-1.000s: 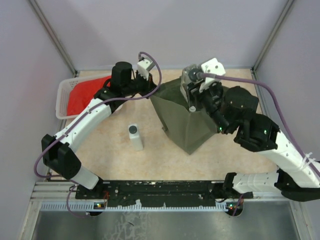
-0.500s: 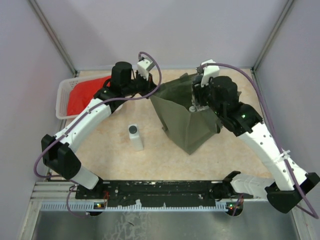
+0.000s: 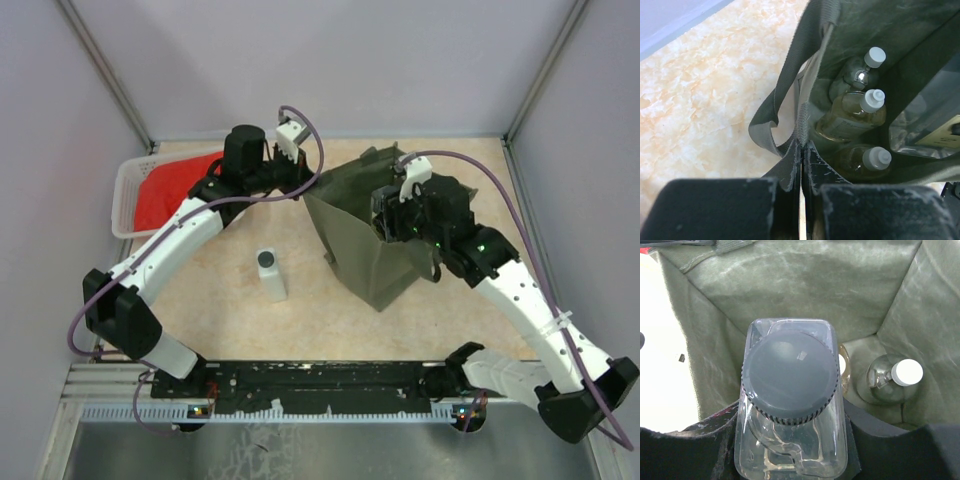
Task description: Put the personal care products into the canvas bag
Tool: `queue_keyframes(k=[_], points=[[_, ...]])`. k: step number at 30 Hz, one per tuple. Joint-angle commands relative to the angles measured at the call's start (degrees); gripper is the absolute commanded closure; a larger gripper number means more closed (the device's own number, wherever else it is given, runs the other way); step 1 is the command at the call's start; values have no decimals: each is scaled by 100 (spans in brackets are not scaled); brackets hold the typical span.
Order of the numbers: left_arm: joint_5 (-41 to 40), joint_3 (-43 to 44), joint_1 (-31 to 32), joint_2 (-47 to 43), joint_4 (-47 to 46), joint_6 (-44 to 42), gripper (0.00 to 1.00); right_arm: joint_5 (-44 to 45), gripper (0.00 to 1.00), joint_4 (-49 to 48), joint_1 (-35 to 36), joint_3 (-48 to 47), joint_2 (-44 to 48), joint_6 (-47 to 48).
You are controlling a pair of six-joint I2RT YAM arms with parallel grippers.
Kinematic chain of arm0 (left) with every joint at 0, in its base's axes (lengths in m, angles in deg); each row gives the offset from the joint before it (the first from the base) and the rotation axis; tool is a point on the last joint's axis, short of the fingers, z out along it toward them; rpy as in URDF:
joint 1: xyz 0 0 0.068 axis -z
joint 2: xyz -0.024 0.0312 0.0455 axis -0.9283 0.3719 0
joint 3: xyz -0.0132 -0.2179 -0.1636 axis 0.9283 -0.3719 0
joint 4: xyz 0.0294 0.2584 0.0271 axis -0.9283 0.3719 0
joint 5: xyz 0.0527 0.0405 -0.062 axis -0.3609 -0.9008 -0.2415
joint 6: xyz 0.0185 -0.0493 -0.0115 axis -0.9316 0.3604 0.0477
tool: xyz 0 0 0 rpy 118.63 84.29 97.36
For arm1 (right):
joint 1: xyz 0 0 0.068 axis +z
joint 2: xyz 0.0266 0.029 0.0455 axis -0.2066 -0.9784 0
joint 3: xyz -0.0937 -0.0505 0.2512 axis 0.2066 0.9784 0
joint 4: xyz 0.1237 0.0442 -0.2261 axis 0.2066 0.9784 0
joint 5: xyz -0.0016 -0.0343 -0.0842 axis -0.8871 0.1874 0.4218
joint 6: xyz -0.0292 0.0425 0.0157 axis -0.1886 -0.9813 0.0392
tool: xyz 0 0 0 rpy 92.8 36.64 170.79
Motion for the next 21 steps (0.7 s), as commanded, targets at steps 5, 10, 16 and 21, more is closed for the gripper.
queue_keyframes(k=[5, 10, 16, 21], points=[[-102, -81, -85, -231, -180, -24, 100, -1550, 100, -1496, -513, 499, -47, 38], [-55, -43, -85, -175, -202, -6, 100, -2105, 100, -1565, -514, 618, -271, 419], [-32, -7, -87, -124, -205, -1, 100, -2133, 100, -1608, -549, 546, -355, 611], [-20, 33, -88, -115, -202, 3, 100, -2007, 100, -1412, -903, 3, -441, 703]])
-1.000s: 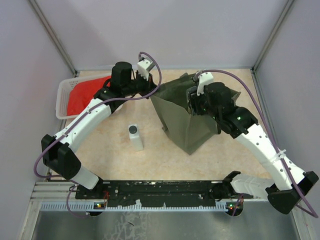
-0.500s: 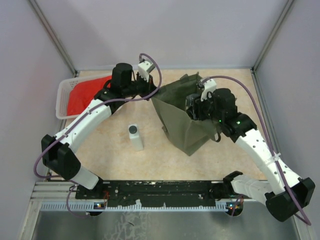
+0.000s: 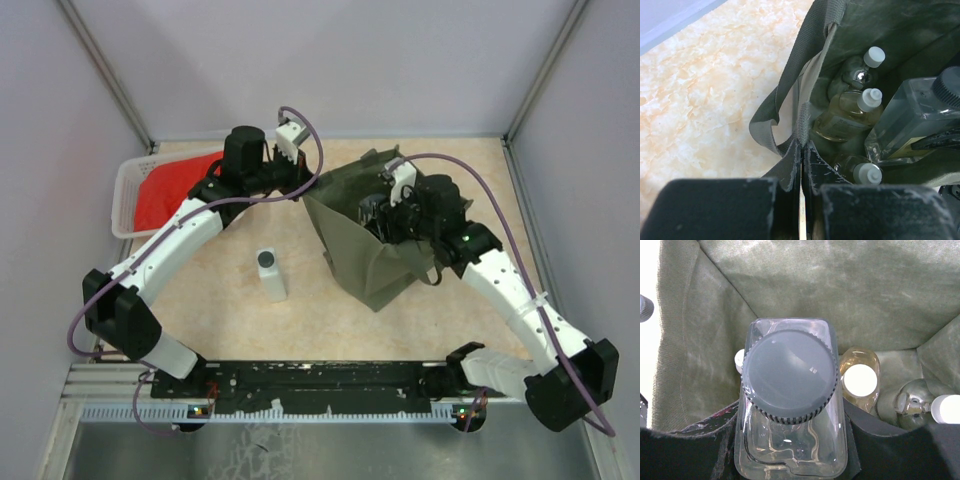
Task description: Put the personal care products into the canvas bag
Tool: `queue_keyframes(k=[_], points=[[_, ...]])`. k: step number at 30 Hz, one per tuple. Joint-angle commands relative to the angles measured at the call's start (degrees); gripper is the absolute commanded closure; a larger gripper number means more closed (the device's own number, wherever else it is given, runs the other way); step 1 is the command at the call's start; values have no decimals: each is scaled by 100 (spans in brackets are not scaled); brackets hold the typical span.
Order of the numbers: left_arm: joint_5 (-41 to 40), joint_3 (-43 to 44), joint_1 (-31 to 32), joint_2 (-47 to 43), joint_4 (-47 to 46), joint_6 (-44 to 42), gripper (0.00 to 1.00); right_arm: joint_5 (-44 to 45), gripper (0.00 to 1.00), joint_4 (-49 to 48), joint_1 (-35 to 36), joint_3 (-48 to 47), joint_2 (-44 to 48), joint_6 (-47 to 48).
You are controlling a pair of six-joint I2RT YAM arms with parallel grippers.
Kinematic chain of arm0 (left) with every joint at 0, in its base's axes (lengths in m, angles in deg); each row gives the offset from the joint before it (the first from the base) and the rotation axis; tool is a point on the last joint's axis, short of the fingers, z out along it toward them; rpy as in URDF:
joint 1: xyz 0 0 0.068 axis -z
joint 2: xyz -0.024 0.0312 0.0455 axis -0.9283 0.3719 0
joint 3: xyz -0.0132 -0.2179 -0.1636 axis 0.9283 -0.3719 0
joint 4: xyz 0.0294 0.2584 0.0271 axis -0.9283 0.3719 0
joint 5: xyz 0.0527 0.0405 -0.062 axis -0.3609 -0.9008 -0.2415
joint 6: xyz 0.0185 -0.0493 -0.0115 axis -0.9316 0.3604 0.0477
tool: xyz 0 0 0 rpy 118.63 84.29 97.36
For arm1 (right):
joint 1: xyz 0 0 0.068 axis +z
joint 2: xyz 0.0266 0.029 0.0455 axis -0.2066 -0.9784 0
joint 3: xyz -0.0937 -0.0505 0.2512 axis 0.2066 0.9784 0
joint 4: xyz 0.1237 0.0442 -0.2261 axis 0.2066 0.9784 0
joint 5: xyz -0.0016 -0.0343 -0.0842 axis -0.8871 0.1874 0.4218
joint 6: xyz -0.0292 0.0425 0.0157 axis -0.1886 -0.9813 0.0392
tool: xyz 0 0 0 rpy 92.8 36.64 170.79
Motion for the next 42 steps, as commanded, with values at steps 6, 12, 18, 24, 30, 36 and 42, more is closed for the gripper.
queue_keyframes(k=[6, 12, 18, 24, 30, 36, 42], points=[[-88, 105, -85, -61, -191, -51, 100, -372, 100, -238, -734, -1584, -331, 320], [-96, 146, -88, 12, -191, -80, 100, -505, 100, -304, -799, -1888, -600, 316], [-100, 176, -88, 83, -188, -109, 100, -839, 100, -531, -802, -1157, -427, 131], [-11, 254, -88, 167, -212, -92, 100, -1318, 100, -823, -796, -191, -55, 75], [66, 287, -86, 210, -257, -30, 100, -1613, 100, -1431, -792, 595, 50, -35], [111, 333, -82, 212, -258, -9, 100, -1586, 100, -1627, -674, 739, -116, 67], [149, 360, -85, 229, -251, 1, 100, -1160, 65, -947, -126, 441, -357, 450]])
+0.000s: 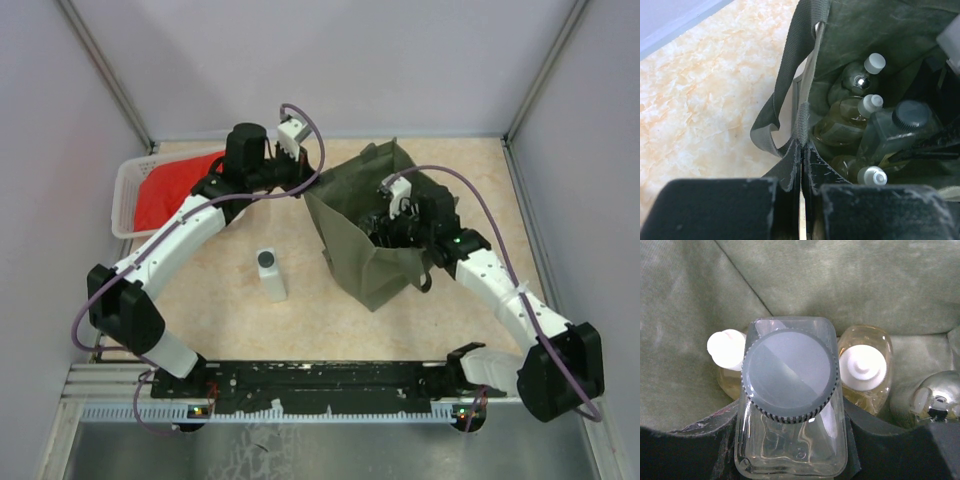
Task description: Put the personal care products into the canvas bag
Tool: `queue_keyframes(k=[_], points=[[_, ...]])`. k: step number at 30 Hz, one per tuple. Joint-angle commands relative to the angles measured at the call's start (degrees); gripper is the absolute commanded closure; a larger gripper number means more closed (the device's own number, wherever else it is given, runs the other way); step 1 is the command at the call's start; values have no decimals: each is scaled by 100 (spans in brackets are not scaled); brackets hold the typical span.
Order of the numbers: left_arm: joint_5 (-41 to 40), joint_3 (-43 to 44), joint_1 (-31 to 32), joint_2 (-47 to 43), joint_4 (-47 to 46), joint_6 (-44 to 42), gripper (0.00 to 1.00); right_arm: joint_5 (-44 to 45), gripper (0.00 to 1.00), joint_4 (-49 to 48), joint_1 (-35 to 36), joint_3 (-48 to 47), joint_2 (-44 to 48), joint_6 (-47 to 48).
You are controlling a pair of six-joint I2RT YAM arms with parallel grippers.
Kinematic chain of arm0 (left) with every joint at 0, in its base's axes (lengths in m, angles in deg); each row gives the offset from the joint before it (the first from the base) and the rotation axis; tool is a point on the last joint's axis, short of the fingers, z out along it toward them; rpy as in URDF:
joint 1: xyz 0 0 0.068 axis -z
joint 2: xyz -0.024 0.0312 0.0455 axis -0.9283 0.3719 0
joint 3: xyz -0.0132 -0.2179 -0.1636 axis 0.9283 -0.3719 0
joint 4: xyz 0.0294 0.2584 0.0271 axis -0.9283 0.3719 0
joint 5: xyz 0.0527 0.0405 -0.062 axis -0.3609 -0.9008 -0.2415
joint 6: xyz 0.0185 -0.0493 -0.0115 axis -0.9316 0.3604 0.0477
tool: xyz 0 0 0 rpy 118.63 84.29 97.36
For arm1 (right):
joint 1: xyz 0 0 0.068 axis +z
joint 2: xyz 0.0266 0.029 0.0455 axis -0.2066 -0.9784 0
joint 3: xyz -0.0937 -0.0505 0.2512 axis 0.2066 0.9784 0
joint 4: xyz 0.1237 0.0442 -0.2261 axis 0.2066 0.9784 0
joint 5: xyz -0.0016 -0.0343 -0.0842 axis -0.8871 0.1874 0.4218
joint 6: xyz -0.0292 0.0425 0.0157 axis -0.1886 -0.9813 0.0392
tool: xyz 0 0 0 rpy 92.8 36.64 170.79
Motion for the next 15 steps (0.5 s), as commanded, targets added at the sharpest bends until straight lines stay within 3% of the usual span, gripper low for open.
queue_keyframes(k=[1, 4, 6, 15], points=[[48, 246, -52, 57, -119, -19, 100, -4, 53, -193, 528, -479, -62, 248], [55, 248, -49, 57, -122, -19, 100, 244, 23, -23, 694, -580, 17, 249], [53, 249, -48, 66, -109, -26, 100, 419, 14, 52, 726, -648, 133, 204], [141, 428, -53, 252, 2, -65, 100, 1828, 8, 795, 947, -1433, 761, 87]])
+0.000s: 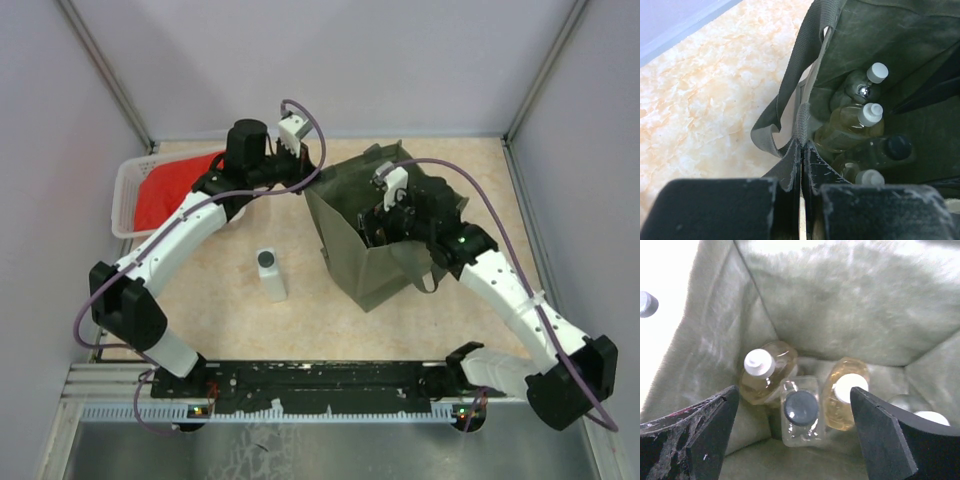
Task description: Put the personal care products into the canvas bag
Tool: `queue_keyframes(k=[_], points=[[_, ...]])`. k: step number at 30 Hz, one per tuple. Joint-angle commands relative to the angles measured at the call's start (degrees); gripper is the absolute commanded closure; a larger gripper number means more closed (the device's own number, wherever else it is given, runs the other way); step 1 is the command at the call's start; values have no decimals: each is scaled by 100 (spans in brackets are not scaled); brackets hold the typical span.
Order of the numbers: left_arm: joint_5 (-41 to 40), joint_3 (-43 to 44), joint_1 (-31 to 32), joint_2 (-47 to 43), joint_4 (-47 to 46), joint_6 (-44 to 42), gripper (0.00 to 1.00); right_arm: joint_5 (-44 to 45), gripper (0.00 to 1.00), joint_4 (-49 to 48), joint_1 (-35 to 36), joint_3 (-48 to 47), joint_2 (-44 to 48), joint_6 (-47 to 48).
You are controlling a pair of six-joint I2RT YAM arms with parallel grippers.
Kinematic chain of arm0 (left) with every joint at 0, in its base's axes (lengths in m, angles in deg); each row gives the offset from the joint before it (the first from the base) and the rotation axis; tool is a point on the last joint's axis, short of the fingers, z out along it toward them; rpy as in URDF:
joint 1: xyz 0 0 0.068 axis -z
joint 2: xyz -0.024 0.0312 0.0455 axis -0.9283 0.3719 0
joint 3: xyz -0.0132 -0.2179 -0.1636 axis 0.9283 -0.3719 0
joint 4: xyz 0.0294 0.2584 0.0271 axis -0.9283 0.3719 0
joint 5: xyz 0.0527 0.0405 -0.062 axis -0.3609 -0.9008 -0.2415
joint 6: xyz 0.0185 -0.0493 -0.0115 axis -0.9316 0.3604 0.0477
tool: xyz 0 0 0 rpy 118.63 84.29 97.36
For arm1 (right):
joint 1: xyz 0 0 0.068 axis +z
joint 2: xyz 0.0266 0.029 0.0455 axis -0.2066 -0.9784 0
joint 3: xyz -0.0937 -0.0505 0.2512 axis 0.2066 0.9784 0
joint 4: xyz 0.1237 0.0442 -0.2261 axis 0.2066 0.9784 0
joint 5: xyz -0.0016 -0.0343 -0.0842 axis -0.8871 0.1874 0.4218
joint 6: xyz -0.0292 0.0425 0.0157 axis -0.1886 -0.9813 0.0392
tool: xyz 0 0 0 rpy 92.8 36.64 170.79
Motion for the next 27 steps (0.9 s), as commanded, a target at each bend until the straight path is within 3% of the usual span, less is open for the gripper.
queue_keyframes(k=[1, 7, 15, 21, 27], points=[[52, 231, -44, 153, -29, -60, 100, 1006, 8, 258, 263, -688, 603, -93], [-34, 345, -52, 286, 26, -85, 100, 2500, 8, 512, 1322, -1137, 1073, -330], [-259, 597, -52, 471, 190, -158, 100, 3592, 8, 62, 2950, -936, 837, -504], [-261, 646, -66, 445, 211, -173, 100, 3585, 7, -898, 3730, -562, 87, -666], [-145, 649, -64, 380, 210, -155, 100, 3353, 2, -2303, 3859, 73, -602, -974]])
